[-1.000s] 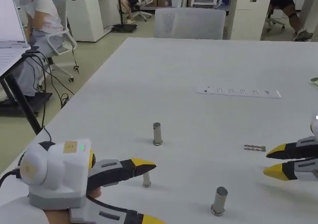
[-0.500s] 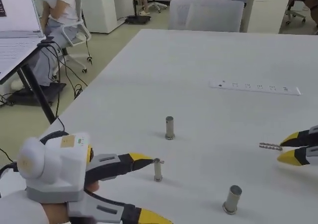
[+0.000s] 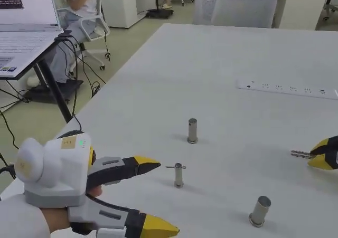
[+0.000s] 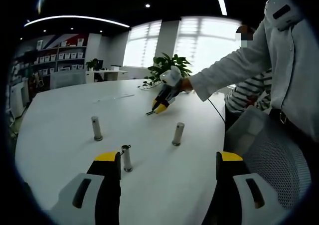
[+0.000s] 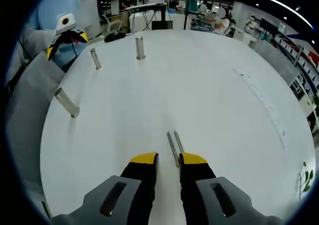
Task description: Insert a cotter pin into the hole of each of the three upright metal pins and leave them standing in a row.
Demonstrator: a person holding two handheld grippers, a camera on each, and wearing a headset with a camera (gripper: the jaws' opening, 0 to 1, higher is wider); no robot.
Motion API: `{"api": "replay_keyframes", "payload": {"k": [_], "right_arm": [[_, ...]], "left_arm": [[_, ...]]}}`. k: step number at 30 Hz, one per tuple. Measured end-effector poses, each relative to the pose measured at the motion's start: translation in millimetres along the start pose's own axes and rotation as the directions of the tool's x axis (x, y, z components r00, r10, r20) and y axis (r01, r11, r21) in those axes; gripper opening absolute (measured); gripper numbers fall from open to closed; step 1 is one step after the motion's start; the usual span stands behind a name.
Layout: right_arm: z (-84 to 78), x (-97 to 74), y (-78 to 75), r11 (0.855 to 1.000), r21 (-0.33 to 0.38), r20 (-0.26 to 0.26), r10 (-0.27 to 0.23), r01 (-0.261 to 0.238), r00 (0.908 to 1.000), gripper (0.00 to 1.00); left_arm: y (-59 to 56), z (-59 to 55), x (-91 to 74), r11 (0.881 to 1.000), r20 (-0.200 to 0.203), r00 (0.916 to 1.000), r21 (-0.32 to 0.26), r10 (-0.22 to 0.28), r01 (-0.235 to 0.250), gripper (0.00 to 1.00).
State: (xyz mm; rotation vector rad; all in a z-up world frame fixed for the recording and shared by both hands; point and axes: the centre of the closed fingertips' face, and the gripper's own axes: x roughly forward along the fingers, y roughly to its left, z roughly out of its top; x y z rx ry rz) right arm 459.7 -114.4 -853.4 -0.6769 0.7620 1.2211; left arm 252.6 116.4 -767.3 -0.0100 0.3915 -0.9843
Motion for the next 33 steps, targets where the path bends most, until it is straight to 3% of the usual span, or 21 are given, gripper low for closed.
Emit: {"api": "replay_keyframes", "payload": {"k": [9, 12, 22, 33], "right_arm": [[-4.3, 6.9, -0.1, 0.997, -0.071, -0.067, 0.022, -0.026, 0.9975, 0.13], [-2.2, 7.1, -1.2, 0.996, -0.081, -0.069, 0.028, -0.033, 0.9972, 0.13], [-6.3, 4.9, 2.3, 0.983, -0.167, -0.135, 0.052, -0.075, 0.9895, 0.09], [-8.1, 5.1, -1.5, 0.98, -0.19, -0.167, 0.026, -0.058, 0.9856, 0.04]], "left_arm": [[2.4, -1.9, -3.8, 1.0, 0.0, 0.9999, -0.005, 0.014, -0.014, 0.78], [2.1, -1.6, -4.5, 1.0, 0.003, 0.9999, -0.007, 0.016, -0.016, 0.78], [4.0, -3.1, -7.2, 1.0, 0.002, 0.9998, -0.01, 0.022, -0.022, 0.78], [5.5, 0.4, -6.0, 1.0, 0.011, 0.9997, -0.007, 0.022, -0.022, 0.78]]}}
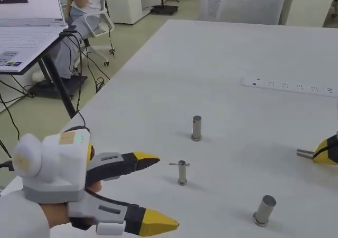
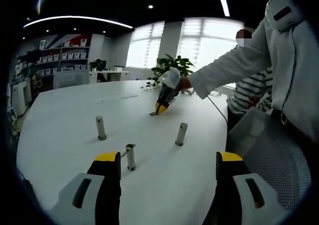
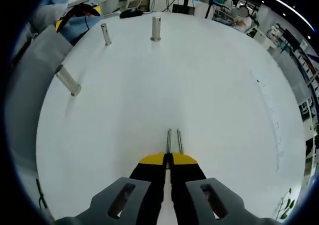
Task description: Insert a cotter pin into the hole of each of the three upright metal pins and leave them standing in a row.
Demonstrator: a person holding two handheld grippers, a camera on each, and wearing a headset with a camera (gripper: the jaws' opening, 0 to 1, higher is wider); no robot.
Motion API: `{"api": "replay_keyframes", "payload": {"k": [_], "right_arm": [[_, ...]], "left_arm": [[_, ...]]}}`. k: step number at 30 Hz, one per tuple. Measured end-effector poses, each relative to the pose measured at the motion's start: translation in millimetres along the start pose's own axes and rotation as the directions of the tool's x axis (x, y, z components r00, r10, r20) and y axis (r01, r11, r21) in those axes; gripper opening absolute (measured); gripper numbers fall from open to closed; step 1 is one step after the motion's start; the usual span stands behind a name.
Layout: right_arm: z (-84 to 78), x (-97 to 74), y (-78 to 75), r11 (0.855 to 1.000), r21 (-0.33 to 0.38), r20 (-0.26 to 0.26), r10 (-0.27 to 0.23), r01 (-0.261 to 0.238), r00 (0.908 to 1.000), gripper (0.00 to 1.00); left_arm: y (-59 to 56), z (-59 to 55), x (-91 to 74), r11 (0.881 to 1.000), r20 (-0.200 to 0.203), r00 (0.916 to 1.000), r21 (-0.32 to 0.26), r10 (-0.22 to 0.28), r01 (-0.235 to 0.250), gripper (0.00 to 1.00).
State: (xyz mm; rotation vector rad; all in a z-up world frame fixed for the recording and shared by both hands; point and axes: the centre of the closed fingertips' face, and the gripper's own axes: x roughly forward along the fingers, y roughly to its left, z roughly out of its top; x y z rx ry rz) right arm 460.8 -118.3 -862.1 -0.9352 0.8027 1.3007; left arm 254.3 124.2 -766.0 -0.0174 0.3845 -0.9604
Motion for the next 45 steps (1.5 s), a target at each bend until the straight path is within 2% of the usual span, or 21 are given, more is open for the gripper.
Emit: {"api": "replay_keyframes", "payload": {"k": [8, 17, 33, 45], "right_arm": [[5.1, -4.7, 4.6, 1.0, -0.015, 0.007, -0.008, 0.008, 0.9999, 0.02], [16.4, -16.3, 14.8, 0.999, -0.037, 0.025, -0.017, 0.018, 0.9995, 0.02], [43.6, -47.9, 47.1, 0.99, -0.116, 0.079, -0.069, 0.078, 0.9945, 0.02], [63.6, -68.4, 80.6, 0.99, -0.108, 0.109, -0.08, 0.092, 0.9908, 0.02]], "left_arm": [[-1.2, 2.4, 0.7, 1.0, 0.003, 1.0, 0.006, -0.005, 0.005, 0.78], [-6.4, 15.1, 7.6, 0.999, 0.016, 0.9996, 0.028, -0.022, 0.022, 0.77], [-29.5, 34.2, 31.7, 0.992, 0.024, 0.9953, 0.082, -0.093, 0.091, 0.77], [-52.3, 46.6, 60.1, 0.983, 0.036, 0.9874, 0.106, -0.154, 0.15, 0.75]]}}
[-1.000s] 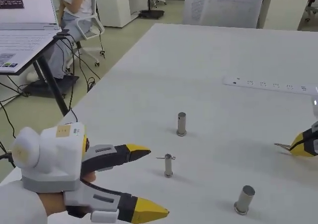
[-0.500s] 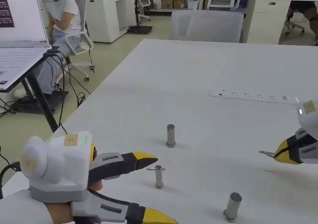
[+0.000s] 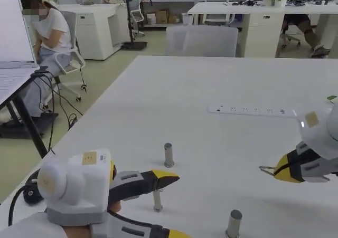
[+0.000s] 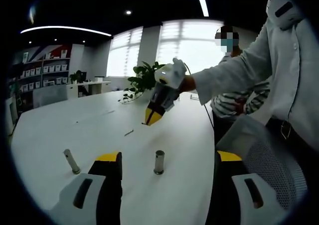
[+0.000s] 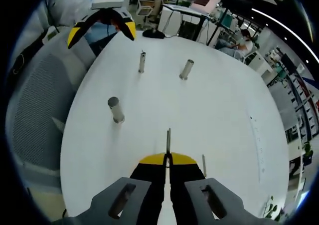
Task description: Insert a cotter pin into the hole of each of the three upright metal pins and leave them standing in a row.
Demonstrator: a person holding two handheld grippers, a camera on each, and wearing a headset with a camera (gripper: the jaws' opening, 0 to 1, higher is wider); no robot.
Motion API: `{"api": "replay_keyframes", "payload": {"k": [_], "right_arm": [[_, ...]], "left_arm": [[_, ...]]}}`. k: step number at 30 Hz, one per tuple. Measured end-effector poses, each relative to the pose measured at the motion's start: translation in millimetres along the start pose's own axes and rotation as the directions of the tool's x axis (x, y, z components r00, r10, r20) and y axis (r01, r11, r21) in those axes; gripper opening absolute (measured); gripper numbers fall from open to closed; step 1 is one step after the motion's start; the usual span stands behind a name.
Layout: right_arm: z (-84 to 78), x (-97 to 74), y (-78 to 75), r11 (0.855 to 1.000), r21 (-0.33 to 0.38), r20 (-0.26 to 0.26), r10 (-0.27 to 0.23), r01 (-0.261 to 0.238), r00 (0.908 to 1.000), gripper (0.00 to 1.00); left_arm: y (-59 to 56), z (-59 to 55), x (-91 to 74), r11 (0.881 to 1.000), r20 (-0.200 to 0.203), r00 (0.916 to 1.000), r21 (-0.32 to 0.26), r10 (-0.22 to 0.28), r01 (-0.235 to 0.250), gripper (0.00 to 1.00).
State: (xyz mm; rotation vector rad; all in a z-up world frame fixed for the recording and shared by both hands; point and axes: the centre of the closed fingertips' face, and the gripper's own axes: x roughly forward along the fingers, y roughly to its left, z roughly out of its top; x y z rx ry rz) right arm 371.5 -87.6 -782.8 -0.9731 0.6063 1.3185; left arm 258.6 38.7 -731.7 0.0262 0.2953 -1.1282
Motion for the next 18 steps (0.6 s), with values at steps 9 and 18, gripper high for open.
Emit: {"api": "replay_keyframes", "payload": {"k": [9, 18], "right_arm": [[15.9, -11.6, 17.6, 1.0, -0.011, 0.007, -0.027, 0.027, 0.9996, 0.02], [41.6, -16.6, 34.8, 0.997, -0.038, 0.049, -0.072, 0.074, 0.9962, 0.02]], "left_arm": [[-8.1, 7.6, 15.7, 1.0, 0.006, 0.9997, 0.004, -0.025, 0.025, 0.71], [-10.4, 13.1, 23.3, 1.0, 0.008, 0.9996, 0.005, -0.027, 0.026, 0.69]]}}
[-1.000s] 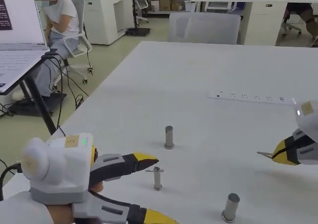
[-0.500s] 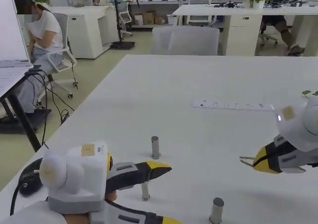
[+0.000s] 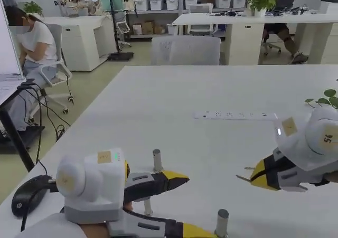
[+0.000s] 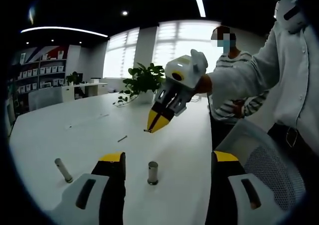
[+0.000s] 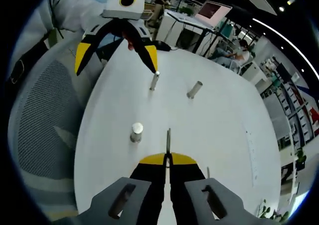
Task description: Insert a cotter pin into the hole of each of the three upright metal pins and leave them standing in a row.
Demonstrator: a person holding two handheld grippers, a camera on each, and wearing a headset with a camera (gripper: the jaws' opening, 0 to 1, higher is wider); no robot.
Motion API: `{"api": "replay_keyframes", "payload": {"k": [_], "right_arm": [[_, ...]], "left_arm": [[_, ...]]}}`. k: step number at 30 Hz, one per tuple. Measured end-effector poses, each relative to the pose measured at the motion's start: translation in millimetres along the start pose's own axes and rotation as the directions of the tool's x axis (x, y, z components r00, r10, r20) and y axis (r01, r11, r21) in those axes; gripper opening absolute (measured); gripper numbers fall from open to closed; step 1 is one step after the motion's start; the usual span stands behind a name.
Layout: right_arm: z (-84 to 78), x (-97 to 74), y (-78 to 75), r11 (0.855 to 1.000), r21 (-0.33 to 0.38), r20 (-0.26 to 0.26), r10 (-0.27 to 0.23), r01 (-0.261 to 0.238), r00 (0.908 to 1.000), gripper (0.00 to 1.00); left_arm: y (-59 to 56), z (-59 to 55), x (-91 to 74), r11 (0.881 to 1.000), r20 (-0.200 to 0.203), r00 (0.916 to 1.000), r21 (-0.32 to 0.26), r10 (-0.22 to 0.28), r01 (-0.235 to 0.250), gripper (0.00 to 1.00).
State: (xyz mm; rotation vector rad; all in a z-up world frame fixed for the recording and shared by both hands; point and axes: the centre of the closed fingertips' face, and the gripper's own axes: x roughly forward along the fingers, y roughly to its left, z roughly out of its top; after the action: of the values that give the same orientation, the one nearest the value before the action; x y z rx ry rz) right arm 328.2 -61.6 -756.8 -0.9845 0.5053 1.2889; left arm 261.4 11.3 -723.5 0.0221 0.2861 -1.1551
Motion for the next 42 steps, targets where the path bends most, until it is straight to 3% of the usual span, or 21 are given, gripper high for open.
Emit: {"api": "replay_keyframes", "payload": {"k": [13, 23, 27, 31, 35, 38, 42], "right_arm": [[27.9, -3.6, 22.5, 0.998, -0.041, 0.031, -0.042, 0.044, 0.9986, 0.02], [36.2, -0.1, 23.4, 0.992, -0.091, 0.016, -0.083, 0.084, 0.9964, 0.02], [39.3, 0.6, 19.9, 0.99, -0.096, 0.017, -0.1, 0.101, 0.9948, 0.02], [42.7, 0.9, 18.4, 0.988, -0.103, 0.021, -0.111, 0.112, 0.9936, 0.02], [44.1, 1.1, 18.4, 0.986, -0.114, 0.019, -0.121, 0.122, 0.9925, 0.02], [41.8, 2.0, 18.2, 0.984, -0.118, 0.015, -0.13, 0.131, 0.9914, 0.02], [40.6, 1.6, 18.1, 0.982, -0.125, 0.014, -0.14, 0.141, 0.99, 0.02]], "left_arm": [[-4.2, 1.2, 19.5, 1.0, -0.011, 0.9999, -0.022, -0.005, 0.004, 0.62], [14.9, 7.3, 29.7, 0.992, -0.011, 0.9994, -0.118, 0.034, -0.035, 0.49], [21.2, 4.1, 33.5, 0.991, -0.038, 0.9981, -0.126, 0.047, -0.052, 0.45], [24.5, 4.5, 37.7, 0.987, -0.047, 0.9977, -0.149, 0.05, -0.056, 0.4], [26.0, 8.2, 41.2, 0.978, -0.034, 0.9986, -0.203, 0.042, -0.048, 0.34], [26.9, 10.4, 42.9, 0.976, -0.027, 0.9985, -0.212, 0.047, -0.052, 0.31], [29.2, 8.5, 46.4, 0.967, -0.043, 0.9982, -0.251, 0.041, -0.051, 0.23]]}}
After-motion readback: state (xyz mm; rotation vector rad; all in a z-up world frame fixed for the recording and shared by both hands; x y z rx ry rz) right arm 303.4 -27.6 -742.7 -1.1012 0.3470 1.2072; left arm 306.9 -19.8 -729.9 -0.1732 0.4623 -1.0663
